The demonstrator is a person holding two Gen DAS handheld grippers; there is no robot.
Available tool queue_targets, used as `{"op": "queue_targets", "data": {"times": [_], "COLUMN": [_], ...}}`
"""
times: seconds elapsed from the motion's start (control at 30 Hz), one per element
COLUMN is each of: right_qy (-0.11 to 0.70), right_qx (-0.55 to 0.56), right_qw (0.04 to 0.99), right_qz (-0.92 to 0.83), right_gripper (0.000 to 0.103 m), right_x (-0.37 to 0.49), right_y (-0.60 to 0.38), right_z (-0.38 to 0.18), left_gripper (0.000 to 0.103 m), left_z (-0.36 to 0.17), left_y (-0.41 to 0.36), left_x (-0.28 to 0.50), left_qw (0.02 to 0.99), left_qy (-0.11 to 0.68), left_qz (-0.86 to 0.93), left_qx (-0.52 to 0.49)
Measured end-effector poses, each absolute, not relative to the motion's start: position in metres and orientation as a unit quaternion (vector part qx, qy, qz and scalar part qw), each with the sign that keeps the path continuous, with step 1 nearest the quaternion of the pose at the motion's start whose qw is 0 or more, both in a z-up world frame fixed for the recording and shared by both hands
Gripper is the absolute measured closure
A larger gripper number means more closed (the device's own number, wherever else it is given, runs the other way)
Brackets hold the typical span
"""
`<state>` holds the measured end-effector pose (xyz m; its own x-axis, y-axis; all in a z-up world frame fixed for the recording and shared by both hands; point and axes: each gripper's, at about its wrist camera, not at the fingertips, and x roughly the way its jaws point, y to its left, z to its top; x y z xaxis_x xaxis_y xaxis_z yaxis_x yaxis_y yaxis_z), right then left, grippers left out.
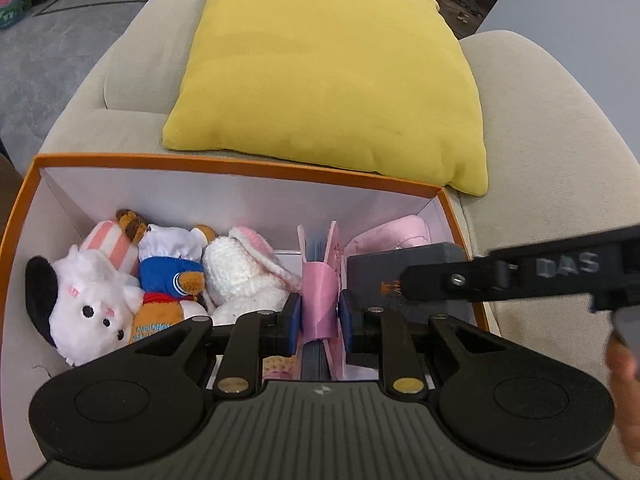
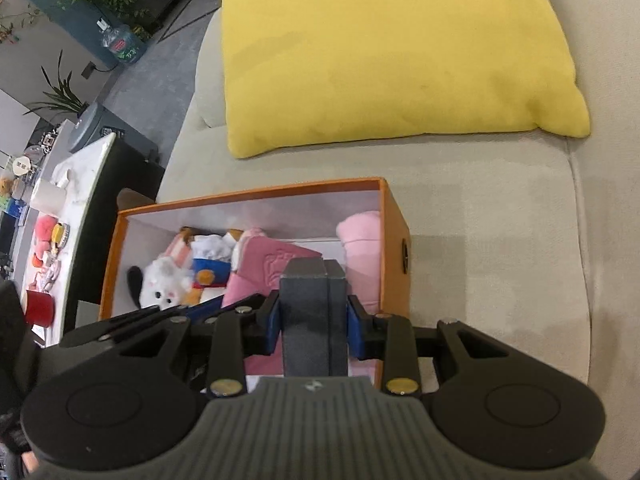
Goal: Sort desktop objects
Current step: 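Lower the wallet and grey box into the orange box and open both tools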
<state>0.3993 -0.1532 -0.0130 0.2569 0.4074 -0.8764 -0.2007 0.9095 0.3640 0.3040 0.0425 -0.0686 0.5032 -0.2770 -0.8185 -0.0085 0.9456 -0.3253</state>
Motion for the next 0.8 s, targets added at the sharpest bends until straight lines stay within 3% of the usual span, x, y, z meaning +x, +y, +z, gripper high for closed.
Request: {"op": "queue_targets", "data": {"times": [0.2,0.4,0.63,0.77,0.8], "right_qy": [0.56,0.559,0.553,0.551,0.551], "right_qx": [0.038,0.061,0.076,0.064,0.062], "right_qw": [0.809,0.804,0.804,0.807,0.807], "right_qz": [0.173,0.193,0.203,0.204,0.204], "right_gripper": [0.069,0.06,0.057,0.057,0.061], "right_x": [0.399,0.407,0.411,0.402,0.399], "right_y": [-0.131,-0.139,-0.14,-0.142,-0.142], "right_z": [-0.019,-0.02,-0.02,-0.011,-0.01], "left_gripper": [0.08,0.08,0.08,0.08,0.08], "left_z": [-0.07,-0.079,-0.088,-0.088,-0.088], "left_y": [0.041,0.032,0.031,0.032,0.032], "left_x": [0.303,0.307,0.31,0.309,0.309], "left_qw": [0.859,0.865,0.864,0.864,0.864], "left_qy": [0.485,0.475,0.47,0.471,0.471], "left_qz": [-0.071,-0.065,-0.062,-0.065,-0.064], "left_qx": [-0.144,-0.149,-0.166,-0.168,-0.167]}}
